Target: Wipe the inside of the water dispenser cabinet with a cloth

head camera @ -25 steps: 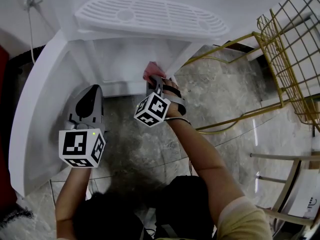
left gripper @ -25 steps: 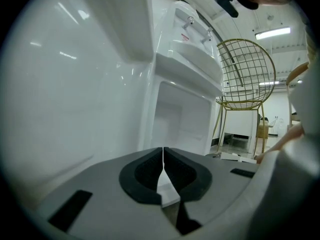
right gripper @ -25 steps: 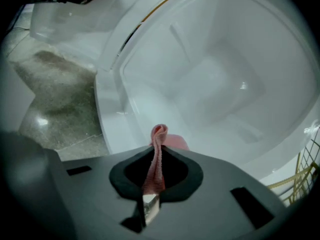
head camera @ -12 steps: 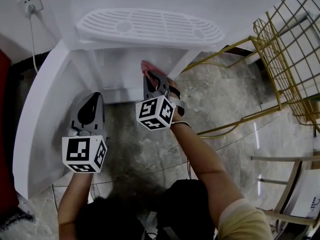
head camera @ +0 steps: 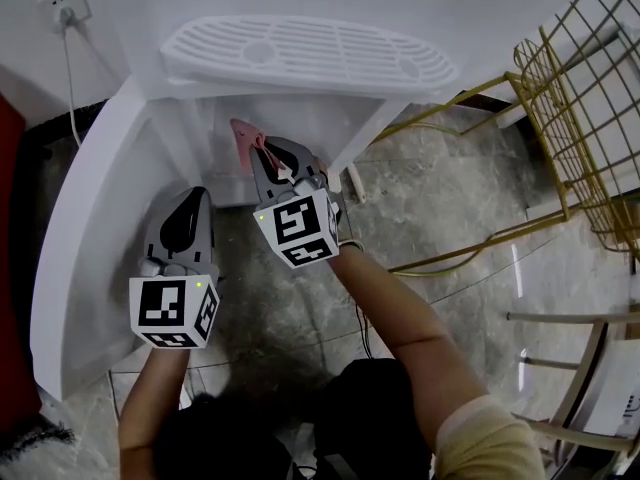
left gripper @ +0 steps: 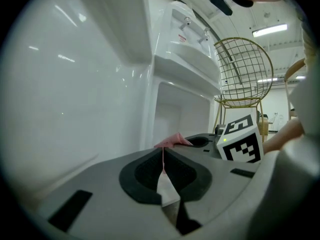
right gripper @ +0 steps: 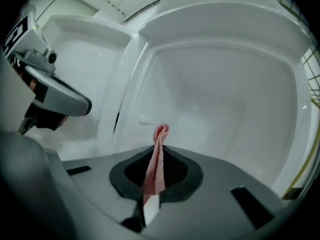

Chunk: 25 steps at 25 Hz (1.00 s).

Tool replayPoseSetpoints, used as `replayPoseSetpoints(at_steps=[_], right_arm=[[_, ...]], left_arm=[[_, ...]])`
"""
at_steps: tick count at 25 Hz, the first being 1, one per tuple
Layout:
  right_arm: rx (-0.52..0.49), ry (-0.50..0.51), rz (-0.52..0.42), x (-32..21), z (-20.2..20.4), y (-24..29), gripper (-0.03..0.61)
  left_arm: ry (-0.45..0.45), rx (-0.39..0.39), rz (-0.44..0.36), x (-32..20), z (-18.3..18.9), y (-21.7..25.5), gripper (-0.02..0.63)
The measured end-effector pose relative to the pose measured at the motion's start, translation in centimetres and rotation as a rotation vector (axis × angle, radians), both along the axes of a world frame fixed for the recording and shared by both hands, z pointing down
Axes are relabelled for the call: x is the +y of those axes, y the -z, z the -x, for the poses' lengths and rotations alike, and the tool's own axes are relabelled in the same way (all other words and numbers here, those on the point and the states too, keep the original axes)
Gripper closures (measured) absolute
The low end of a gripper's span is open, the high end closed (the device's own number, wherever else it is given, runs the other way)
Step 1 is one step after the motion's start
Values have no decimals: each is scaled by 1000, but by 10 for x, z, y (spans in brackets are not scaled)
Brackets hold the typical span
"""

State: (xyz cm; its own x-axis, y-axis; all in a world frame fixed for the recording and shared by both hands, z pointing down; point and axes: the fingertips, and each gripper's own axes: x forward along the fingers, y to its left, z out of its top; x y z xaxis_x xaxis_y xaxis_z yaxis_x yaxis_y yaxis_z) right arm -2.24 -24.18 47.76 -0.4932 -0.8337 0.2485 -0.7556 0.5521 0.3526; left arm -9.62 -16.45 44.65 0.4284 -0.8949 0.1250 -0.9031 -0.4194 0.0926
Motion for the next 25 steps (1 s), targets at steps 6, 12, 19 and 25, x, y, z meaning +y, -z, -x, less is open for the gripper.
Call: replayPoseSetpoints(at_steps=[6,12,19,25], right_arm=[[-90,61,93,-3,23,-20,552],[50,81,114,-7,32,-57,552],[365,125,47,-15,47,-85,552],[465,121,44,-22,42,-98,552]], left_arm=[[7,5,10,1,4,-5,597],[8,6,21,1,4,-10,597],[4,6,16,1,2,-10,597],[11,8,21,1,6,-12,597]])
